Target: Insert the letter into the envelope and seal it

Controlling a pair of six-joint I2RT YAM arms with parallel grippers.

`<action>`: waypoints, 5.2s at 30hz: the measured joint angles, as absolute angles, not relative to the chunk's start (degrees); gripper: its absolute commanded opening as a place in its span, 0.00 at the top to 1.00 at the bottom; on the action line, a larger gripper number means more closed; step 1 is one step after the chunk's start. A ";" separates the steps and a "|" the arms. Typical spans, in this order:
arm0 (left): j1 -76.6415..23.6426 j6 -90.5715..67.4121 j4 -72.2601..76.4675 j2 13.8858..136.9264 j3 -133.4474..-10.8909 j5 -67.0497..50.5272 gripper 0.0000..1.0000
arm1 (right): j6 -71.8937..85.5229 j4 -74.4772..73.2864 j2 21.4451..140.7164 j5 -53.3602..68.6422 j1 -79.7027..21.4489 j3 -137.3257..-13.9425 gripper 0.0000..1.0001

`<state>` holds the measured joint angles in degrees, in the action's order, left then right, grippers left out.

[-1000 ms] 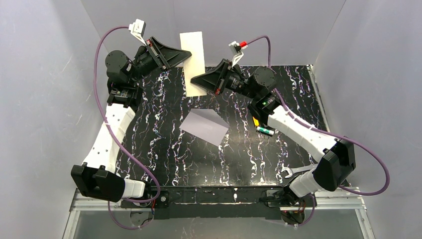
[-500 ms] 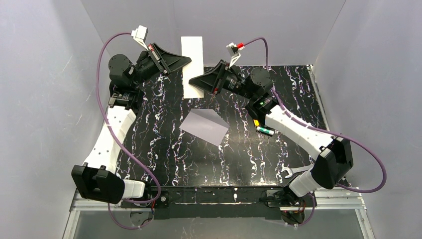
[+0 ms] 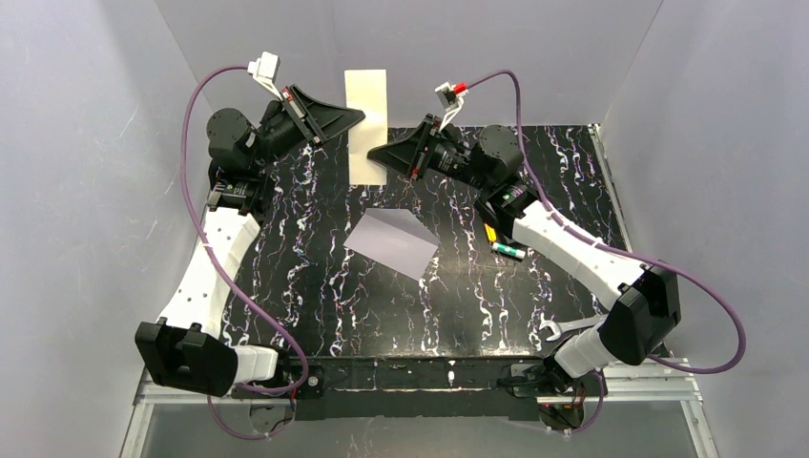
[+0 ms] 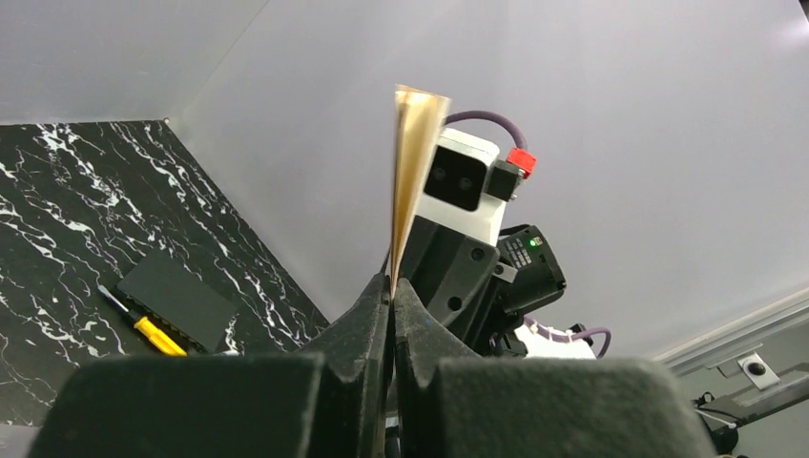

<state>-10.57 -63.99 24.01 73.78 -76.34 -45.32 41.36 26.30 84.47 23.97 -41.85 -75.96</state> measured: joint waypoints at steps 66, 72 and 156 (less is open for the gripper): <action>-13.26 -54.35 -16.21 75.31 -73.41 -15.25 1.00 | -27.88 -20.47 99.98 -19.81 -56.77 -93.93 0.91; -13.30 -50.35 -16.56 75.35 -74.43 -15.88 1.00 | -26.55 -22.48 99.70 -16.86 -56.77 -94.28 0.24; -5.91 -33.63 -32.91 80.34 -65.30 -12.21 0.20 | 14.06 -14.11 107.66 4.10 -25.98 -83.48 0.99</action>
<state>-5.91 -33.63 -32.91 80.34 -65.30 -12.21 14.06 -14.11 107.66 4.10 -25.98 -83.48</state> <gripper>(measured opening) 0.826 0.029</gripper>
